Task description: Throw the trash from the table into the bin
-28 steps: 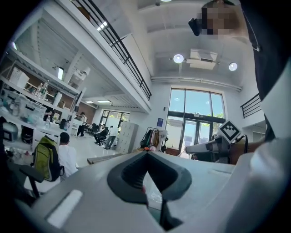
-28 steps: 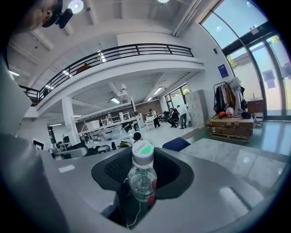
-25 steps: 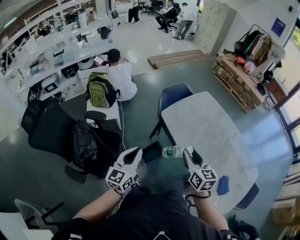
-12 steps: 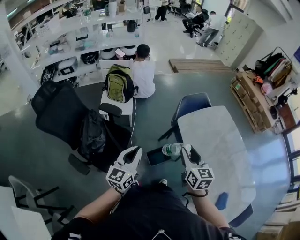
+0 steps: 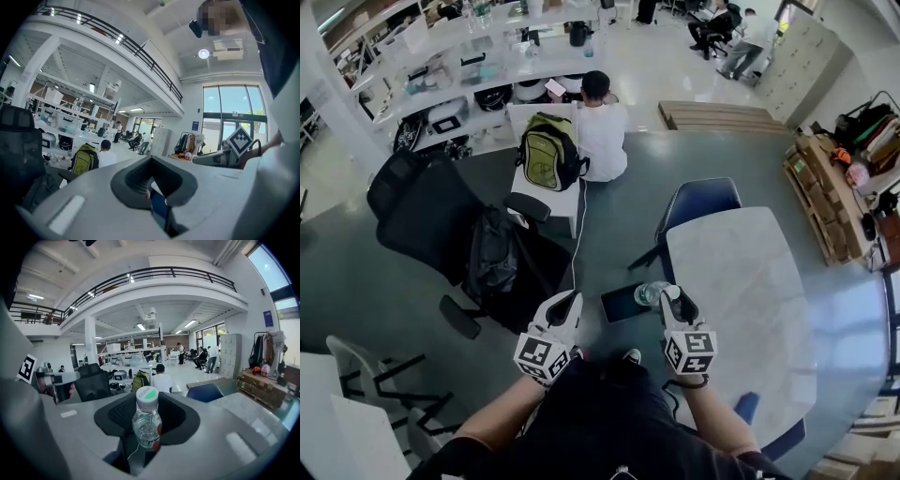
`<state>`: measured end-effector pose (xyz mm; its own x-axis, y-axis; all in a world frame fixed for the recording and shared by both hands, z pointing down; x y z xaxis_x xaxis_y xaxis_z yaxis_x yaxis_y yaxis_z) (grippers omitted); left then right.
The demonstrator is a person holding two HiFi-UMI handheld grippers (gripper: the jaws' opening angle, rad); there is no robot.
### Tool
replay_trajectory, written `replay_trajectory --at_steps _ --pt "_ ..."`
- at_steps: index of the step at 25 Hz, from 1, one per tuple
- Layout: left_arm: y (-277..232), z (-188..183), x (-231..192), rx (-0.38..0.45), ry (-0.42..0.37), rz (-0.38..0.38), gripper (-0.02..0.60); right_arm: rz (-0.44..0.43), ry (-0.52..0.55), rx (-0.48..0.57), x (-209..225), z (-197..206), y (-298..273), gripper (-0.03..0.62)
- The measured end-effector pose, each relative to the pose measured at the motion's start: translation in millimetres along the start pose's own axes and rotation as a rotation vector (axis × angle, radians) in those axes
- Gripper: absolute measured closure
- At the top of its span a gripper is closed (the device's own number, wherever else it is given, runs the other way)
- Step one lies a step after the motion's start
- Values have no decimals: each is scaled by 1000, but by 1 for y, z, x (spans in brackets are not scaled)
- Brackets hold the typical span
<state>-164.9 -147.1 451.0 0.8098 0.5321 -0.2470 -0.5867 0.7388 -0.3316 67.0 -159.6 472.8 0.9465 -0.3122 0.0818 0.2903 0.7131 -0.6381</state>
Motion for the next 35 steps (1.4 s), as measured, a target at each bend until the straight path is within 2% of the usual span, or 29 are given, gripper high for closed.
replay_trajectory --at_steps 6,13,17,22,27,35 --pt "-27 42 -5 -86 1 -29 580 0 -9 -75 23 57 -49 422" --pt "-64 104 -23 -173 53 -72 580 -8 -6 -173 43 137 -125 422" --pt "-76 149 -30 -239 96 -84 580 -8 -8 -239 46 194 -174 422" --pt "-95 201 -42 -297 125 -66 580 44 -41 -328 60 269 -243 422" --pt "-108 247 -58 -337 150 -68 581 87 -37 -351 78 334 -310 422" --pt "-117 311 -69 -395 186 -61 580 110 -76 -364 98 408 -390 423"
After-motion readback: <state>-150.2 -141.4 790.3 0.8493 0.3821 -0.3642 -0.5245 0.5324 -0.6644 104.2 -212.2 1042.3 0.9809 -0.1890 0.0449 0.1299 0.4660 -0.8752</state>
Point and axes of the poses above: the fingertips, and each gripper's own axes: y backward along the fingers, x to its right, z out of its underside, the point moved 2 cm from there along y, backward along the fingers, and after that the axes turned 14 degrees about -x, right-handed, at the moved point
